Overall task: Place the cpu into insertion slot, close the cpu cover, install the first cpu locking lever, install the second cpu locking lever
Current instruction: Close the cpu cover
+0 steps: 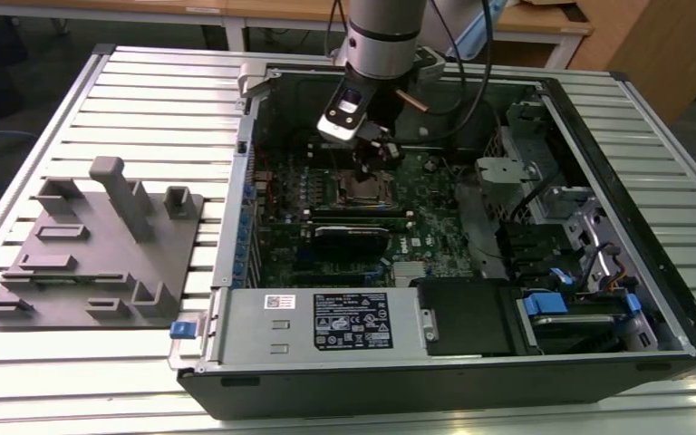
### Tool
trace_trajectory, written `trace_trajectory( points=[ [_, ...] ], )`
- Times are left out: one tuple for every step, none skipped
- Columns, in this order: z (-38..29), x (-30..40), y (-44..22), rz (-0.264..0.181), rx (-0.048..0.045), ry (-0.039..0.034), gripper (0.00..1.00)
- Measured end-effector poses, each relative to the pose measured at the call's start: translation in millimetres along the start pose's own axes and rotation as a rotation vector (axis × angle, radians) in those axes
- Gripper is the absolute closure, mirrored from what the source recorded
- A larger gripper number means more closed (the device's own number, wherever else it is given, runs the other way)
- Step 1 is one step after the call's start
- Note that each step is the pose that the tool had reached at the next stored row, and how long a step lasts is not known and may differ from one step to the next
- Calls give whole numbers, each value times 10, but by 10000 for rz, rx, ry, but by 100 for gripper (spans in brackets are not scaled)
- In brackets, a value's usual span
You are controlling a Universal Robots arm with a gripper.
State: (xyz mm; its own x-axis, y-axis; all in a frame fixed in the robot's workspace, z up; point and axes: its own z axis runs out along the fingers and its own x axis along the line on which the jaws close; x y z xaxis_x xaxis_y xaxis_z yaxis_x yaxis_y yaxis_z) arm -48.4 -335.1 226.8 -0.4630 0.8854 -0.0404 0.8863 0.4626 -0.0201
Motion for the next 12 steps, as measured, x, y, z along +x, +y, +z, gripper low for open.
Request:
trace_trajectory(
  points=[
    [0, 0, 0, -27, 9, -21, 90],
    [0, 0, 0, -53, 19, -41, 90],
    [0, 0, 0, -80, 28, -62, 90],
    [0, 0, 0, -109, 38, -85, 90],
    [0, 0, 0, -137, 46, -103, 90],
    [0, 0, 0, -168, 54, -120, 90],
    [1, 0, 0, -199, 61, -138, 90],
    [1, 0, 0, -229, 68, -155, 90],
    [1, 0, 0, -259, 77, -173, 90],
    [1, 0, 0, -288, 85, -191, 90],
    [1, 0, 0, -315, 93, -209, 90],
    [1, 0, 0, -344, 100, -226, 90]
  ],
)
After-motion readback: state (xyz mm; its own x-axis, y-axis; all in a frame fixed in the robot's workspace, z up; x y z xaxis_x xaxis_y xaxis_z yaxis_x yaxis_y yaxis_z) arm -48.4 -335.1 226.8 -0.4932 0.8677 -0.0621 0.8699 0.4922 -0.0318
